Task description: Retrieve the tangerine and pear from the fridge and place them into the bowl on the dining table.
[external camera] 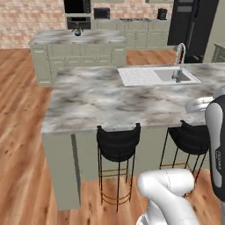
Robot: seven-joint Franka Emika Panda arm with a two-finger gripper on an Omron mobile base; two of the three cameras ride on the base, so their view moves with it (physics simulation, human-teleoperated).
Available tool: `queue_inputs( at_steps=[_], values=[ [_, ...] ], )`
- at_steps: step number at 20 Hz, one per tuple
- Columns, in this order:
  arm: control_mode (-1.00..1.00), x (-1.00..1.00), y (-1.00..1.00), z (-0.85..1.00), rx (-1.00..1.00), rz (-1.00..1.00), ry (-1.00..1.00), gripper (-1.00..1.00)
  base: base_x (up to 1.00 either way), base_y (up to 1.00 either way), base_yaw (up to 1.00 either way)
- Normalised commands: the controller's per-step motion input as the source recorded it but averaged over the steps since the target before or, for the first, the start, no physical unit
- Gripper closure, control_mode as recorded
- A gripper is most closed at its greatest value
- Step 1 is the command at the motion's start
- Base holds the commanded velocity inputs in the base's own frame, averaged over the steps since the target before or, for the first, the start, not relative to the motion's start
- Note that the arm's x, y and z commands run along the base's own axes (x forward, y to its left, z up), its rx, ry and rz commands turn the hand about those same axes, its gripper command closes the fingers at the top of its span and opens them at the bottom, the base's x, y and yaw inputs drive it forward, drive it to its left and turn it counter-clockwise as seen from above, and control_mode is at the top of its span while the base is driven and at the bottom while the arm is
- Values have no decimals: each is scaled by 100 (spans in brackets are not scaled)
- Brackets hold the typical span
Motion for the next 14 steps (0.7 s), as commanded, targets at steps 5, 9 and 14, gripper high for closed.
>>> queue_inputs(
  at_steps=[5, 9, 14],
  values=[
    [100, 0, 0, 0, 0, 0, 0, -100, 0, 100, 0],
    [100, 0, 0, 0, 0, 0, 0, -100, 0, 100, 0],
    [100, 0, 0, 0, 0, 0, 0, -100, 0, 100, 0]
  ],
)
